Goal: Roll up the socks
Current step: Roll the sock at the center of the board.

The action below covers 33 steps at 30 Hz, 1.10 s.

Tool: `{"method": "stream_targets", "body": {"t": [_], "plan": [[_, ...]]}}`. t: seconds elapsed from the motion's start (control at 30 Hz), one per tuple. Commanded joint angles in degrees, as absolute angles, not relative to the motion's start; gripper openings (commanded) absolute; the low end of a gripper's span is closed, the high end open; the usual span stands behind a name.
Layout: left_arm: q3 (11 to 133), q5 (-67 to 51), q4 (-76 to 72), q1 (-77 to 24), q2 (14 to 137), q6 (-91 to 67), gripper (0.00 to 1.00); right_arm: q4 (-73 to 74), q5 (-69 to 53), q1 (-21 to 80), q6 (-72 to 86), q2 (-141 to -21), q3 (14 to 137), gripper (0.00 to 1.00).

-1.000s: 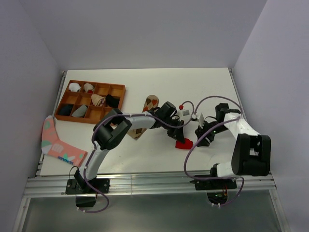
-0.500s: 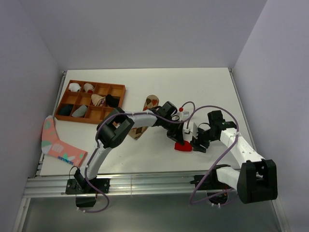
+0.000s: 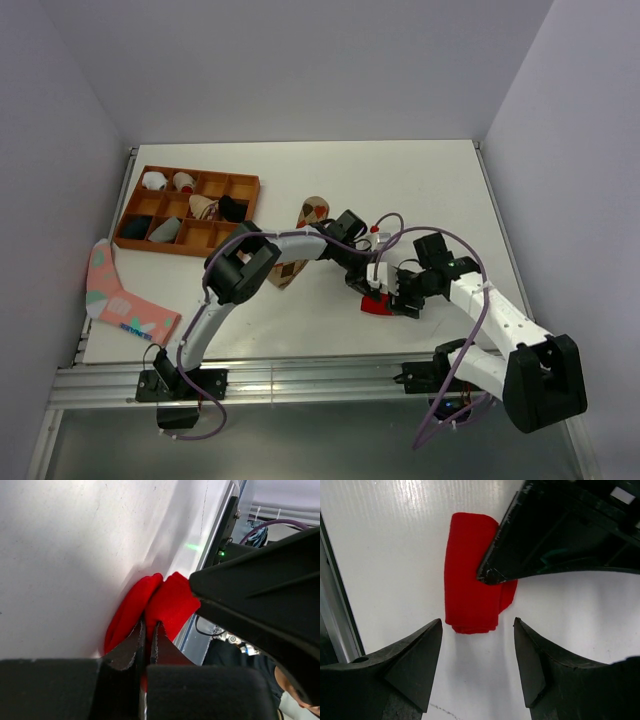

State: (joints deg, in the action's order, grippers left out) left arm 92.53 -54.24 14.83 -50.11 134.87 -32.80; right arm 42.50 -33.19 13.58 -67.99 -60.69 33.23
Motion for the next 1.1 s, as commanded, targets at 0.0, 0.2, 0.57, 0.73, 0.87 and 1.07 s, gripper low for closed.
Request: {"method": "stream_targets", "body": {"t": [0.0, 0.2, 0.57, 0.73, 0.87, 1.07], "plan": [[89.21, -41.31, 25.75, -50.54, 142.12, -28.21, 0.0, 39.73, -31.03, 15.81, -66.36, -60.38, 32.35, 0.66], [90.09, -41.4, 26.45, -50.27, 142.65, -28.04, 0.0, 37.89, -28.48, 19.86, -65.04, -60.91, 30.5, 0.66], [91.05, -43.59, 26.89, -49.83, 143.96, -28.12, 0.0, 34.19, -25.23, 23.55, -63.02, -63.28, 28.92, 0.66], [92.02, -44.21, 27.77, -49.57, 144.49, -27.95, 0.0, 33.23, -23.73, 24.96, -61.88, -65.39, 29.62, 0.62], [92.02, -45.0, 27.25, -49.48, 144.49, -28.65, 0.0, 31.56, -23.38, 25.93, -60.12, -67.06, 29.62, 0.59], [92.28, -45.7, 27.42, -49.39, 144.93, -28.83, 0.0, 29.62, -21.88, 27.16, -58.28, -68.81, 29.97, 0.51]]}}
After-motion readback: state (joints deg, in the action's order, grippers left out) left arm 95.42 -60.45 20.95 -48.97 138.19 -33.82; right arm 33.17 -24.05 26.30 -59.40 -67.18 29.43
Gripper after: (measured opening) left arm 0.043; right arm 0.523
